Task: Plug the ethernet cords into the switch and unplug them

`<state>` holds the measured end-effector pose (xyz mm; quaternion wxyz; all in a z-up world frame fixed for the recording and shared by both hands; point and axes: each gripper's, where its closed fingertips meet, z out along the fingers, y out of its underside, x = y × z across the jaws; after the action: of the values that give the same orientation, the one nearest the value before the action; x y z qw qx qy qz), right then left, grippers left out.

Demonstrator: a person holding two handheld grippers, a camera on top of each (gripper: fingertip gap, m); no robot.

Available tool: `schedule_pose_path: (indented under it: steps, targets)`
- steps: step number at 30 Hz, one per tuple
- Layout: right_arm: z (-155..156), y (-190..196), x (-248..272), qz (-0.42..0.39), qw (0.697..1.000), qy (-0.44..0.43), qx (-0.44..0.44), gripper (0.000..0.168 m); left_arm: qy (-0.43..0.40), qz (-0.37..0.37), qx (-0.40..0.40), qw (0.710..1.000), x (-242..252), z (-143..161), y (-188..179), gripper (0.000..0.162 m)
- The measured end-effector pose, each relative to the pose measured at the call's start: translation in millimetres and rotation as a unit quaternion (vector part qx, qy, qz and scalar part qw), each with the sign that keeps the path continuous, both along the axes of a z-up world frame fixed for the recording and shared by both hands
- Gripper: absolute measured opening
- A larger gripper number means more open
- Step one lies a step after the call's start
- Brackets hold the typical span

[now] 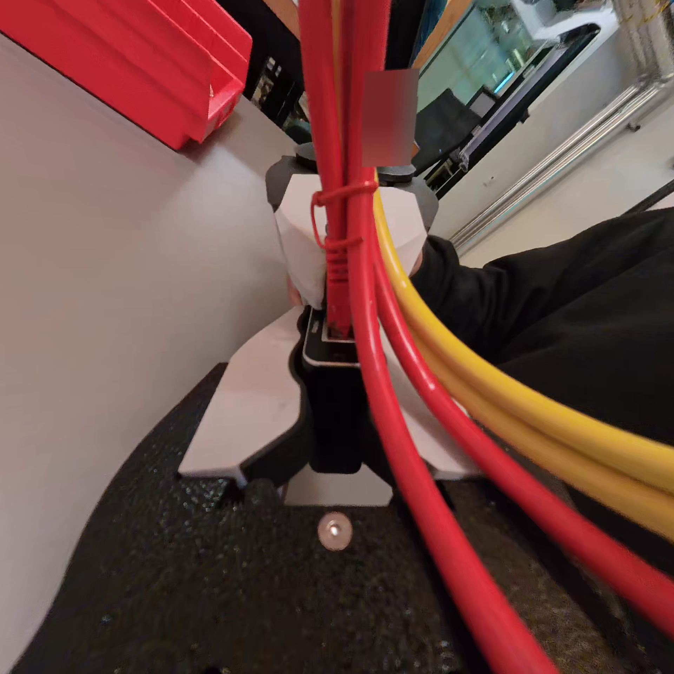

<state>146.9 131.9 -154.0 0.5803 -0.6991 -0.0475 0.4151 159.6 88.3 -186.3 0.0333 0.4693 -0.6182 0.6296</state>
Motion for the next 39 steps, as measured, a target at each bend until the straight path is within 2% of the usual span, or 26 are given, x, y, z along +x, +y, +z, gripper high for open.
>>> schedule_pose_path:
  steps: [1,6,11,14,16,19,20,22,23,26,28,31,36,39]
  targets:
    - [-1.0,0.5,-0.3,0.002,1.000,-0.006,-0.003,0.013,-0.002,0.004,-0.001,1.000,0.0,-0.9,0.5,0.029]
    - [0.9,0.4,0.4,0.014,1.000,0.002,-0.006,0.013,-0.014,0.018,0.052,0.998,2.2,-2.5,3.3,0.029]
    - [4.7,-1.0,0.8,0.022,1.000,-0.019,-0.010,0.013,-0.013,0.015,0.027,0.999,2.5,2.1,0.1,0.029]
    - [-3.4,-2.9,-0.3,0.033,0.998,-0.036,-0.028,0.013,-0.008,0.016,0.054,0.998,2.1,-7.2,0.2,0.029]
    - [-5.4,-2.3,0.7,0.033,0.999,-0.022,-0.028,0.014,-0.003,0.015,0.065,0.998,3.0,-9.1,1.2,0.029]
    - [1.8,-3.4,0.0,0.047,0.997,0.043,-0.033,0.014,0.007,0.009,0.044,0.999,0.8,-0.8,-0.4,0.029]
    - [7.3,-3.2,0.2,0.044,0.997,0.063,-0.024,0.017,0.007,0.013,0.031,0.999,2.0,4.2,0.5,0.029]
    - [28.8,-4.6,0.8,0.032,0.991,0.125,0.027,0.048,0.000,0.034,0.011,0.999,5.9,15.5,7.0,0.029]
    - [35.5,-6.1,2.5,0.022,0.988,0.145,0.044,0.058,-0.006,0.035,0.004,0.999,5.8,21.0,9.0,0.029]
    - [26.9,-6.6,3.2,0.008,0.991,0.132,0.023,0.063,-0.015,0.034,0.020,0.999,4.6,25.7,12.8,0.029]
    - [11.6,-1.4,6.3,-0.019,0.993,0.112,-0.029,0.065,-0.007,0.031,0.055,0.998,4.7,19.7,13.5,0.029]
    - [14.4,-6.5,4.2,-0.023,0.995,0.090,-0.024,0.061,-0.005,-0.003,0.069,0.998,1.7,16.8,2.7,0.030]
    - [26.8,-17.8,14.1,-0.043,0.996,0.075,0.008,0.017,-0.011,-0.023,0.066,0.998,4.2,17.4,-9.3,0.030]
    - [26.3,-23.9,19.0,-0.047,0.996,0.072,0.011,0.013,-0.009,-0.029,0.068,0.997,5.4,16.6,-14.5,0.030]
